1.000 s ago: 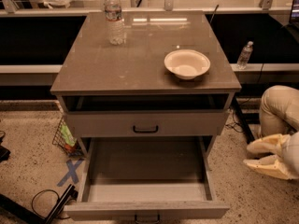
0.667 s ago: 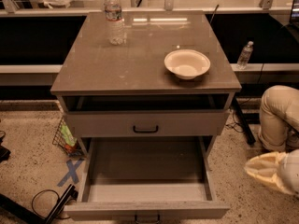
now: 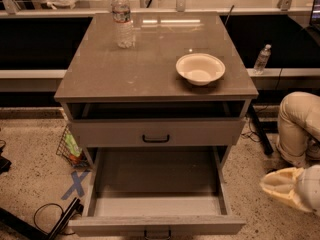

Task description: Close middle drawer

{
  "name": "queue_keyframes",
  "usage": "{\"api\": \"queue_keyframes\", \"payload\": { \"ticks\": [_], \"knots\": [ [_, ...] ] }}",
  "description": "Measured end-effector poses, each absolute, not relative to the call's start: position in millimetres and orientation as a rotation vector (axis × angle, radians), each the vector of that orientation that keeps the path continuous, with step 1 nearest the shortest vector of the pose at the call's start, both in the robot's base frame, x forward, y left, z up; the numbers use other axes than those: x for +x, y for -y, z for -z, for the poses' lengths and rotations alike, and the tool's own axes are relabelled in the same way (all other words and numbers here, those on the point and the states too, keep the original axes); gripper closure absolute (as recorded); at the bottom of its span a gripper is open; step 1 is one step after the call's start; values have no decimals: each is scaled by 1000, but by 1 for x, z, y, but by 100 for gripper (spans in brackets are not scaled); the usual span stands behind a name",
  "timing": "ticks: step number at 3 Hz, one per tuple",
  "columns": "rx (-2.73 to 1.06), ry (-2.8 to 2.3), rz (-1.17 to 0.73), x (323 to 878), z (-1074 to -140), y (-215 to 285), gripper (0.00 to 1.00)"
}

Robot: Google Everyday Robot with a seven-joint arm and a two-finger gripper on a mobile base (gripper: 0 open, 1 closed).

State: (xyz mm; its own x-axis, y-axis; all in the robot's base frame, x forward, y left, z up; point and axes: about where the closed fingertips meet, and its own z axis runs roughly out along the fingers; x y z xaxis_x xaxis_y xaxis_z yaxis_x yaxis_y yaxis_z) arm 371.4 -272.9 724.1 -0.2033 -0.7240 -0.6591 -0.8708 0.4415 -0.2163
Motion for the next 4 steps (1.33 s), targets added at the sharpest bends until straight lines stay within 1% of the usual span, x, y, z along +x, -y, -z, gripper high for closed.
{"api": "queue_keyframes", "payload": {
  "ticks": [1,3,4],
  "knots": [
    [-1280,-2012,-343,367,-677,269,100],
    [-1147,-2096,-481,332,-536,265,100],
    [-1093,-2081,-552,325,-479,260,100]
  ]
}}
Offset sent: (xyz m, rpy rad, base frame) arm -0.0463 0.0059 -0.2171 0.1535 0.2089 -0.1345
